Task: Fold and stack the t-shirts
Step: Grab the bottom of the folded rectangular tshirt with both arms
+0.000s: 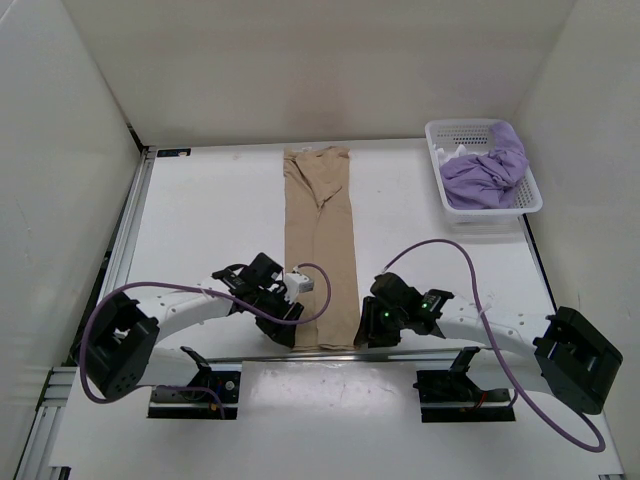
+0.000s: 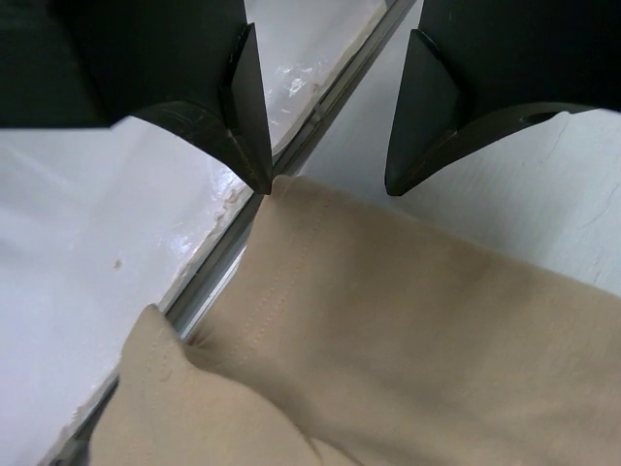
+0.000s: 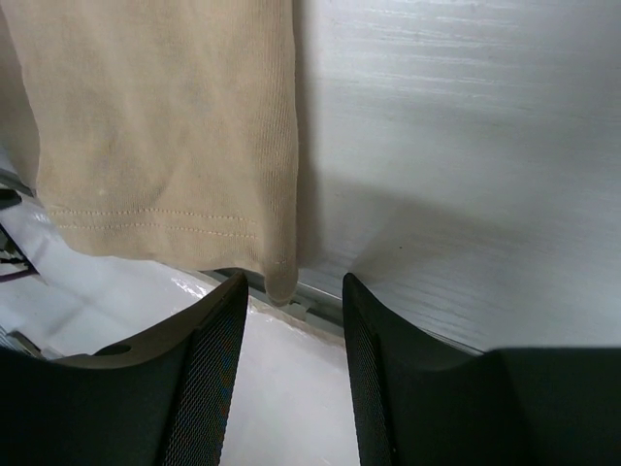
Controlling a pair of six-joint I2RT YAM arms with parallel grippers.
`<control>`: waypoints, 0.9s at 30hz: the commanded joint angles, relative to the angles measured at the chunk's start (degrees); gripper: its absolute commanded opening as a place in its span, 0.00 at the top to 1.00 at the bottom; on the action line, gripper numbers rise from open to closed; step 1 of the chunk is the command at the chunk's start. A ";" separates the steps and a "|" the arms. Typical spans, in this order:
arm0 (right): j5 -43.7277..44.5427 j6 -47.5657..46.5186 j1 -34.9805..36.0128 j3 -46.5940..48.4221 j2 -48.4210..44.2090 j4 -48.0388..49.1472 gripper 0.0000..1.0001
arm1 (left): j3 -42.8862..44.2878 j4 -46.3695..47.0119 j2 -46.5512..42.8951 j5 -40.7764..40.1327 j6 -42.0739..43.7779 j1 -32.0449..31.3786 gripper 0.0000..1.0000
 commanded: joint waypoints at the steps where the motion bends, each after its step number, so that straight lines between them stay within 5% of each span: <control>1: 2.81 1.08 0.38 1.80 0.08 0.79 0.51 | -1.20 2.98 0.51 3.52 0.21 0.08 0.39; 6: 2.81 2.21 1.69 1.80 1.92 2.99 0.55 | -2.51 5.87 1.66 4.66 0.21 0.08 0.48; 11: 2.29 2.22 2.76 1.80 2.54 4.04 0.61 | -2.51 7.11 2.19 5.28 0.21 0.08 0.73; 15: 1.76 1.61 2.76 2.94 3.15 4.66 0.83 | -1.29 7.11 1.58 5.28 0.21 0.08 0.89; 17: 2.54 1.08 2.76 4.17 3.15 3.96 1.00 | -0.06 7.11 0.96 5.28 0.21 0.08 0.89; 27: 11.96 -11.04 -4.16 27.35 4.73 -7.73 1.00 | 15.05 -11.24 -1.51 8.01 0.21 15.09 0.89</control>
